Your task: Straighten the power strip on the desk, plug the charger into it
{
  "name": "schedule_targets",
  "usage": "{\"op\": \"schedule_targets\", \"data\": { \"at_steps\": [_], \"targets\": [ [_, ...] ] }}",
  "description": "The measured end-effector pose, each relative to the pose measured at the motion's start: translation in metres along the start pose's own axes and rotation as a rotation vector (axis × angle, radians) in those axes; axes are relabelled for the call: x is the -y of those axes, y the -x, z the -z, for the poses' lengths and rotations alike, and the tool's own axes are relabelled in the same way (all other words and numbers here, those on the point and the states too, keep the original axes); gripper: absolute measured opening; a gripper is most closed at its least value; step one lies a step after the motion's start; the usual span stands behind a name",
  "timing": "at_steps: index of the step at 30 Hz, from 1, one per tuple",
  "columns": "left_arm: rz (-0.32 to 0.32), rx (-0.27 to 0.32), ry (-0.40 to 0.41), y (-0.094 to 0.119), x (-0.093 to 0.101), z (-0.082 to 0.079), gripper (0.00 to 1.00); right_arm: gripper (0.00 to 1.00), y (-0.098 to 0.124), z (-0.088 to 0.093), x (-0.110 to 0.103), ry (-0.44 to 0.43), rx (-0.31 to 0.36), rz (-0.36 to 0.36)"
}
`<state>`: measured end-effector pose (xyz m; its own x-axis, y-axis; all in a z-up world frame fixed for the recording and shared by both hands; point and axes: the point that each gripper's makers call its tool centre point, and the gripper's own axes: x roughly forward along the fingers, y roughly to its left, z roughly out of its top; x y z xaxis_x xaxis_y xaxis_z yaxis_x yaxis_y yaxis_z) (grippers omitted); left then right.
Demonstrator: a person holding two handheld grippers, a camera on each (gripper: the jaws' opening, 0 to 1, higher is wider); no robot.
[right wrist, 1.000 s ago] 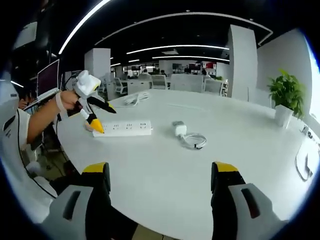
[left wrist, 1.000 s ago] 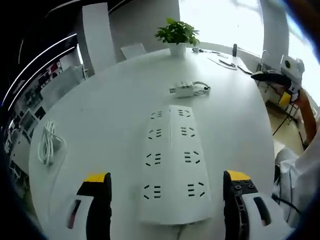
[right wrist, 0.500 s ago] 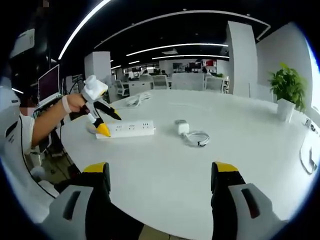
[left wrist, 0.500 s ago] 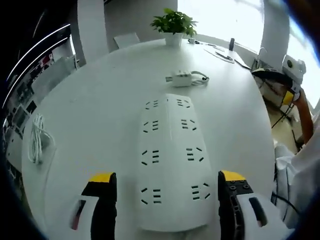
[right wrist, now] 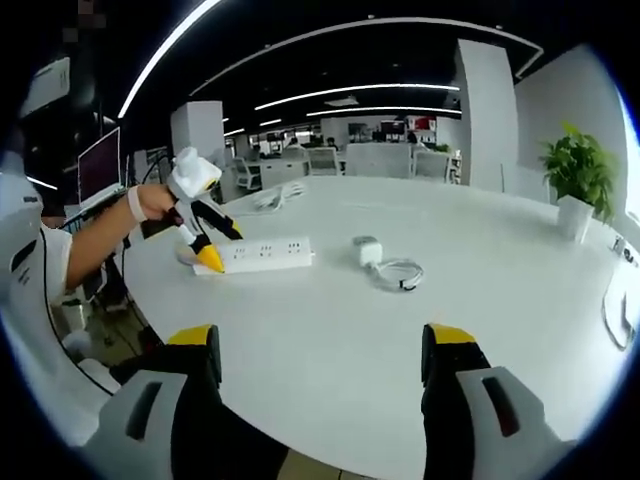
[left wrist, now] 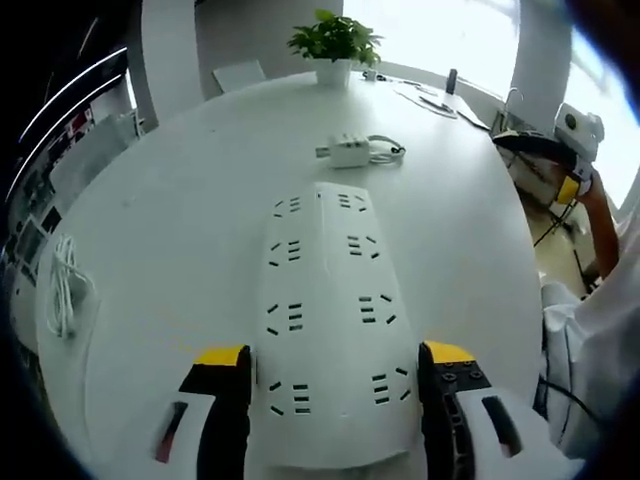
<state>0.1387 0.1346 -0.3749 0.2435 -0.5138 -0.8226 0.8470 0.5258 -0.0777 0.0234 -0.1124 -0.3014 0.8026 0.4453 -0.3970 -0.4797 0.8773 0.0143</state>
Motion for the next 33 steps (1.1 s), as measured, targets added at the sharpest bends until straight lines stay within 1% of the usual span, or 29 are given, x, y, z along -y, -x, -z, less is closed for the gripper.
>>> {"op": "schedule_targets", "data": {
  "at_steps": [7,11,15,16,17,19,23,26,27,28,31,33],
  "targets": [
    [-0.003,-0.007,-0.008,-0.002,0.0,0.001,0.69,0.81,-0.002,-0.001,-0.001,0.005,0.0,-0.004],
    [0.005,-0.007,-0.011,-0.002,-0.001,0.001,0.69,0.81,-0.003,0.0,-0.001,0.024,-0.016,-0.007],
    [0.009,-0.009,-0.013,-0.002,-0.001,0.001,0.69,0.81,-0.005,-0.003,0.001,0.043,-0.016,-0.011],
    [0.009,-0.008,-0.013,-0.002,-0.001,0.001,0.69,0.81,-0.007,-0.004,0.001,0.067,-0.026,-0.02],
    [0.009,-0.007,-0.013,-0.002,-0.001,0.001,0.69,0.8,-0.01,-0.006,0.002,0.131,-0.051,-0.031],
    [0.009,-0.007,-0.013,-0.002,-0.001,0.001,0.69,0.8,-0.017,-0.014,0.003,0.238,-0.072,-0.048],
    [0.009,-0.008,-0.015,-0.002,0.0,0.001,0.69,0.81,-0.04,-0.032,0.0,0.443,-0.114,-0.136],
    [0.01,-0.006,-0.016,-0.002,0.0,0.001,0.69,0.81,-0.058,-0.052,-0.01,0.527,-0.097,-0.223],
    [0.011,-0.005,-0.017,-0.002,0.0,0.001,0.69,0.82,-0.067,-0.063,-0.017,0.577,-0.076,-0.274],
    [0.012,-0.004,-0.015,-0.002,0.0,0.001,0.69,0.82,-0.072,-0.069,-0.022,0.612,-0.069,-0.311],
    [0.01,-0.006,-0.016,-0.002,0.0,0.001,0.69,0.82,-0.087,-0.08,-0.03,0.668,-0.089,-0.384],
    [0.012,-0.006,-0.016,-0.003,0.0,0.001,0.69,0.82,-0.096,-0.085,-0.033,0.69,-0.104,-0.418]
  ]
}}
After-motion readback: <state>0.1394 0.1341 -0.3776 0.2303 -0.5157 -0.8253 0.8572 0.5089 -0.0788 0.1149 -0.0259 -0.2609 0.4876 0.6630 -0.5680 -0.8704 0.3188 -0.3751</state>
